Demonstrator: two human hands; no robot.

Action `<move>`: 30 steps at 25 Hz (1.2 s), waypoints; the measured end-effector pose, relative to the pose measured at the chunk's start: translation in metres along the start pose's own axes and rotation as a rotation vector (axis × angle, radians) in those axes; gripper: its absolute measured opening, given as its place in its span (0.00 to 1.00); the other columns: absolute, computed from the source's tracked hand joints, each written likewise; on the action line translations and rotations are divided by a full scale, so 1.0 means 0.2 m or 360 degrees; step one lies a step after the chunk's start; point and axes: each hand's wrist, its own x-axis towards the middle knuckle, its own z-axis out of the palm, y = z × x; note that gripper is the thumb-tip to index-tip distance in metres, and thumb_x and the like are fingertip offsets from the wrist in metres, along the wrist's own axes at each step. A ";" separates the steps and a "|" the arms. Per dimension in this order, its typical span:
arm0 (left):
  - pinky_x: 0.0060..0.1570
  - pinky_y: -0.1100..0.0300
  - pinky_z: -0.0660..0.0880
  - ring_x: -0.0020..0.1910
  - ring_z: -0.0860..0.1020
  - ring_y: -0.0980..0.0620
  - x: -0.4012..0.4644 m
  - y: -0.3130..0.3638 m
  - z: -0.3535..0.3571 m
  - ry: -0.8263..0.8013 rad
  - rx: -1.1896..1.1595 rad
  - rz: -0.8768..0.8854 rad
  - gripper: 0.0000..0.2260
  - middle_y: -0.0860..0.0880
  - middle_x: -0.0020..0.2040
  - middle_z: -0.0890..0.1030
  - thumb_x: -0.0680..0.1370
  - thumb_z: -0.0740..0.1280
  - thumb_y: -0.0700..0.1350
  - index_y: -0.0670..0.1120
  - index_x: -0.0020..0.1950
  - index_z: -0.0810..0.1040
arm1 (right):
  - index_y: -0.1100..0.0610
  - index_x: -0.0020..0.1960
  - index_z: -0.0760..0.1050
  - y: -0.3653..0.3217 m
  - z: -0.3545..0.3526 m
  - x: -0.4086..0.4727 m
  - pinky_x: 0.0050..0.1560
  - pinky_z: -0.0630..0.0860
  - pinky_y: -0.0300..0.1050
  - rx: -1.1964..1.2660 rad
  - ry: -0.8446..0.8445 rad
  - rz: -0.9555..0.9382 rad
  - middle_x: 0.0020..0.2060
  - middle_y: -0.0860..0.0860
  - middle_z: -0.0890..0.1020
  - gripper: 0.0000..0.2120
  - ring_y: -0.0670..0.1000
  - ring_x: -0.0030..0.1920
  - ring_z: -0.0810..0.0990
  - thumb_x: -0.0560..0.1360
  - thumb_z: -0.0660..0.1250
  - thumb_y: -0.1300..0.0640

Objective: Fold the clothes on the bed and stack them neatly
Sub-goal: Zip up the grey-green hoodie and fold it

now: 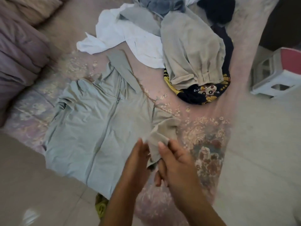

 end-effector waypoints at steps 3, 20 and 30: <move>0.54 0.33 0.75 0.64 0.76 0.31 -0.06 0.40 -0.74 0.0022 -0.0386 -0.0070 0.35 0.34 0.71 0.73 0.79 0.60 0.67 0.40 0.72 0.73 | 0.49 0.61 0.81 0.19 0.72 0.11 0.60 0.79 0.43 -0.0363 -0.0086 -0.0044 0.50 0.44 0.85 0.11 0.43 0.53 0.84 0.83 0.64 0.58; 0.55 0.40 0.73 0.55 0.78 0.31 0.65 0.62 -1.44 0.0577 0.2569 0.0905 0.17 0.30 0.55 0.79 0.74 0.75 0.39 0.32 0.60 0.78 | 0.66 0.54 0.78 0.68 0.13 0.94 0.41 0.75 0.42 -0.0663 0.1212 0.0637 0.49 0.66 0.81 0.09 0.56 0.39 0.80 0.82 0.61 0.62; 0.64 0.43 0.67 0.68 0.73 0.33 0.64 0.79 -1.76 0.0587 0.2616 -0.0437 0.20 0.34 0.68 0.75 0.80 0.70 0.48 0.42 0.69 0.76 | 0.57 0.40 0.73 0.74 0.19 1.11 0.28 0.66 0.33 -0.0130 0.1231 0.0819 0.36 0.50 0.75 0.11 0.45 0.30 0.70 0.79 0.71 0.59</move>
